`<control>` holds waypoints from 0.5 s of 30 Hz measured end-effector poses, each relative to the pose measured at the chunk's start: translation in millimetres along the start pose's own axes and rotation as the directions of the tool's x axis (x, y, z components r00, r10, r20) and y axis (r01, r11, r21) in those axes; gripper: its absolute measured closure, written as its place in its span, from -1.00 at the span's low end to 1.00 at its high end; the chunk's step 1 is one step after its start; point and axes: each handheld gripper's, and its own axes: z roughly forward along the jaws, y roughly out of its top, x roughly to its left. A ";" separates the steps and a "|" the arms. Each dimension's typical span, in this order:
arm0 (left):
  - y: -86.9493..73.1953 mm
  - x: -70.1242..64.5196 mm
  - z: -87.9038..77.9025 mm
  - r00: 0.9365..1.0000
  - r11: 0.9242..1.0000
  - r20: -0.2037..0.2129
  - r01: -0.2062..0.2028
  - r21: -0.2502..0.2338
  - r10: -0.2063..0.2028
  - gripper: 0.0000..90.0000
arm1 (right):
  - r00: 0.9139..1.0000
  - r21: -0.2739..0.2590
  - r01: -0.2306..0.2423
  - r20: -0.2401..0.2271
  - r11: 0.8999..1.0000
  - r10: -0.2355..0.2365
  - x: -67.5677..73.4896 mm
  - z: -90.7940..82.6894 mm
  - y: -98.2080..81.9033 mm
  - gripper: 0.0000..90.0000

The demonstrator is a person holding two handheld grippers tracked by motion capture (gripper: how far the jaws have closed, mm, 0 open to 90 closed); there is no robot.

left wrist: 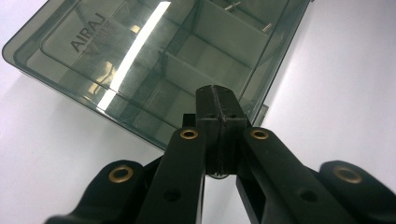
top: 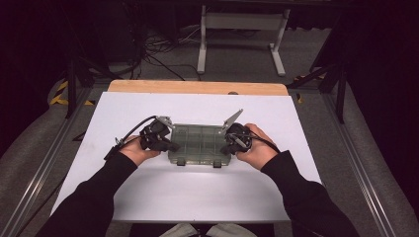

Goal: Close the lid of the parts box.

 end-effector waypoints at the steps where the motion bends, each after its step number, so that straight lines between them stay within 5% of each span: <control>1: 0.1 -0.1 0.1 1.000 1.000 -0.001 0.003 0.001 -0.003 1.00 | 1.000 0.001 0.001 -0.001 1.000 -0.001 -0.1 0.2 0.4 1.00; 7: 0.6 -2.5 0.7 1.000 1.000 0.009 -0.004 0.005 0.004 1.00 | 1.000 0.010 -0.017 -0.008 1.000 0.017 -1.0 0.3 1.2 1.00; 8: 1.2 -3.2 3.4 1.000 0.999 -0.003 -0.015 0.049 0.016 1.00 | 1.000 0.011 -0.013 -0.002 1.000 0.013 -0.6 0.5 1.6 1.00; 9: 0.4 -4.0 4.8 1.000 0.999 -0.003 -0.024 0.038 0.024 1.00 | 1.000 0.043 -0.007 0.001 0.999 0.007 0.7 3.4 1.6 1.00; 15: -1.2 -2.6 4.9 1.000 1.000 0.008 -0.005 0.019 0.005 1.00 | 1.000 0.009 0.018 0.004 1.000 -0.018 3.6 7.4 3.2 1.00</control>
